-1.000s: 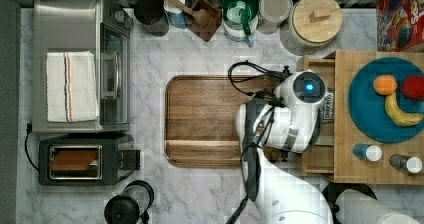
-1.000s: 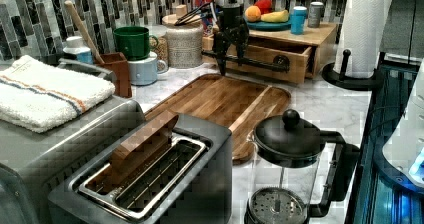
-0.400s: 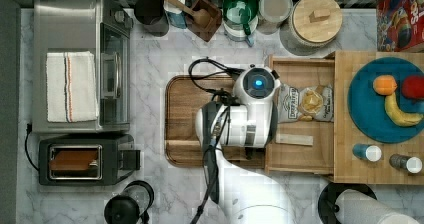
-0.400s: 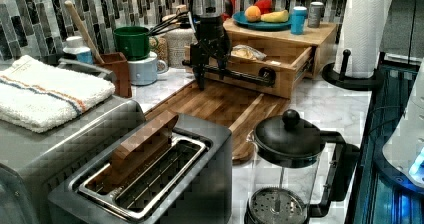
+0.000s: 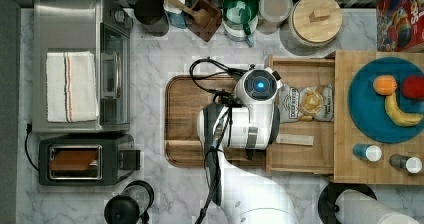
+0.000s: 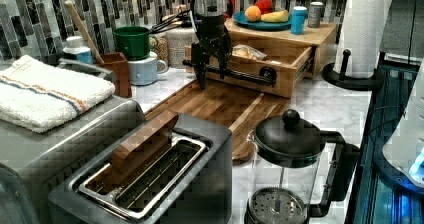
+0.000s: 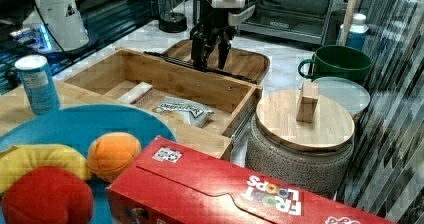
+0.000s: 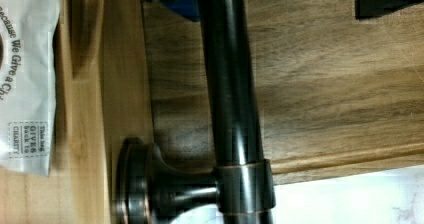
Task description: Open the drawer.
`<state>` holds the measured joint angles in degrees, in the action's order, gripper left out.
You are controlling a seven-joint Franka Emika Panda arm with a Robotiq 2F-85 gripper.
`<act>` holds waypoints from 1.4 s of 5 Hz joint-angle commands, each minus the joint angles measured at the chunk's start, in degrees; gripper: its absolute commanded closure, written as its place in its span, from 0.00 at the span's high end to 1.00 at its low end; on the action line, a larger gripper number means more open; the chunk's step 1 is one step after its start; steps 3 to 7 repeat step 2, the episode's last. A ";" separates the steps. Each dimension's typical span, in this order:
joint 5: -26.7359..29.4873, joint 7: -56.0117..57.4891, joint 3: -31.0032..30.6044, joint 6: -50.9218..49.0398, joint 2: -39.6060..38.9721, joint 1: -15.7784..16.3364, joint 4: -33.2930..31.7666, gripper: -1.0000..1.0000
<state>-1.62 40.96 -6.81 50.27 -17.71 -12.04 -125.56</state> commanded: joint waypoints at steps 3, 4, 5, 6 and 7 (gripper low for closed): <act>2.73 -5.26 -8.25 0.32 2.09 4.10 0.52 1.00; 2.73 -5.26 -8.25 0.32 2.09 4.10 0.52 1.00; 2.73 -5.26 -8.25 0.32 2.09 4.10 0.52 1.00; 2.73 -5.26 -8.25 0.32 2.09 4.10 0.52 1.00; 2.73 -5.26 -8.25 0.32 2.09 4.10 0.52 1.00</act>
